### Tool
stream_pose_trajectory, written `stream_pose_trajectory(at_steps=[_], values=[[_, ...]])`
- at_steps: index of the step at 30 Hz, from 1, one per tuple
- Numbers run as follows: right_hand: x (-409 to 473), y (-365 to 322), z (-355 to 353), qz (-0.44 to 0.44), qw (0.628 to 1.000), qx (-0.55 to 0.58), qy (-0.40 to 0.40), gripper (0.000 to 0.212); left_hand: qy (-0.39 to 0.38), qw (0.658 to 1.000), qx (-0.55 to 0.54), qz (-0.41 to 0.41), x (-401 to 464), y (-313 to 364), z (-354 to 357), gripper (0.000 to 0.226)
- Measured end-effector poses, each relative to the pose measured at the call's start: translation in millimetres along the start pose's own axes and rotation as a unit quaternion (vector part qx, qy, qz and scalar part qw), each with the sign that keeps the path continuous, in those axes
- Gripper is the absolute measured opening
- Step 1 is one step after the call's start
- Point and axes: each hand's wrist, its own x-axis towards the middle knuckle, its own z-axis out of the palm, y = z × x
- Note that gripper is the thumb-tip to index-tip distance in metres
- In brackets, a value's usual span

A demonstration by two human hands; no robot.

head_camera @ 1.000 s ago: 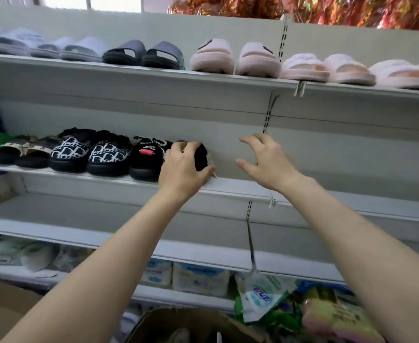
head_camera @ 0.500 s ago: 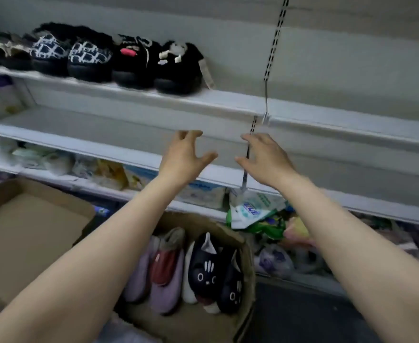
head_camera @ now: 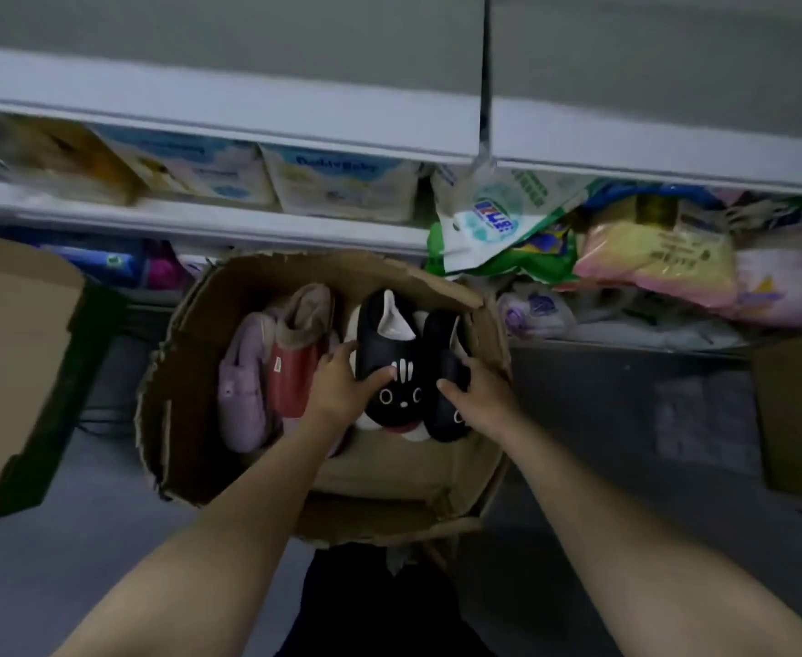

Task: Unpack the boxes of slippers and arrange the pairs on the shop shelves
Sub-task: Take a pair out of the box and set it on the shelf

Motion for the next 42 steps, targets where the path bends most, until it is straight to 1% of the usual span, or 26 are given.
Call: stream_pose_trajectory(at_steps=[3,4,7,10,14,16,18,19,20,22,23,25,27,28,30,31,32,33,35,38,39,40,42], values=[[22,25,32,0.076,0.995,0.058,-0.002,0.071,-0.034,0.996,-0.056,-0.058,22,-38,30,0.101],[28,30,40,0.099,0.992,0.076,0.0,0.072,-0.039,0.994,-0.071,-0.078,26,-45,37,0.101],[42,40,55,0.158,0.977,0.142,0.017,0.076,-0.042,0.984,-0.133,-0.112,39,-60,56,0.077],[49,44,61,0.199,0.954,0.223,0.034,0.085,-0.061,0.967,-0.196,-0.148,49,-65,65,0.07],[55,54,67,0.208,0.937,0.272,0.065,0.094,-0.058,0.947,-0.273,-0.16,50,-64,61,0.061],[56,57,70,0.202,0.93,0.3,0.061,0.085,-0.052,0.938,-0.299,-0.168,45,-68,49,0.06],[50,53,71,0.204,0.922,0.327,0.043,0.076,-0.057,0.927,-0.322,-0.186,37,-78,36,0.068],[48,52,71,0.203,0.92,0.332,0.033,0.072,-0.063,0.923,-0.327,-0.193,33,-84,30,0.067],[47,51,73,0.204,0.921,0.331,0.035,0.07,-0.065,0.92,-0.333,-0.198,29,-91,24,0.061],[43,48,75,0.203,0.919,0.333,0.058,0.069,-0.063,0.908,-0.356,-0.212,21,-104,17,0.048],[41,46,77,0.199,0.918,0.337,0.069,0.068,-0.064,0.904,-0.365,-0.216,18,-108,15,0.049],[37,43,83,0.202,0.9,0.378,0.082,0.069,-0.063,0.902,-0.371,-0.213,17,-112,15,0.055],[37,42,91,0.216,0.875,0.424,0.092,0.086,-0.061,0.9,-0.379,-0.209,17,-111,19,0.059],[38,40,92,0.219,0.87,0.432,0.092,0.099,-0.061,0.897,-0.386,-0.205,17,-109,20,0.059],[43,43,92,0.221,0.866,0.442,0.079,0.132,-0.052,0.894,-0.401,-0.194,15,-105,22,0.057],[45,45,91,0.222,0.863,0.449,0.061,0.143,-0.046,0.892,-0.406,-0.19,13,-102,21,0.055],[49,50,90,0.217,0.862,0.455,0.044,0.143,-0.04,0.891,-0.41,-0.189,10,-99,20,0.054],[48,49,85,0.209,0.863,0.46,0.028,0.136,-0.033,0.89,-0.414,-0.187,7,-96,19,0.052],[36,37,70,0.208,0.861,0.465,-0.001,0.117,-0.021,0.889,-0.419,-0.183,-1,-91,15,0.052],[18,28,60,0.181,0.853,0.49,-0.004,0.081,-0.021,0.9,-0.403,-0.168,-20,-89,9,0.052],[13,26,60,0.163,0.85,0.5,-0.004,0.075,-0.026,0.907,-0.389,-0.16,-27,-88,8,0.051],[9,25,59,0.139,0.85,0.507,-0.003,0.075,-0.03,0.911,-0.381,-0.154,-35,-88,9,0.05],[-2,22,54,0.092,0.862,0.498,0.007,0.075,-0.024,0.907,-0.39,-0.155,-53,-82,8,0.046]])
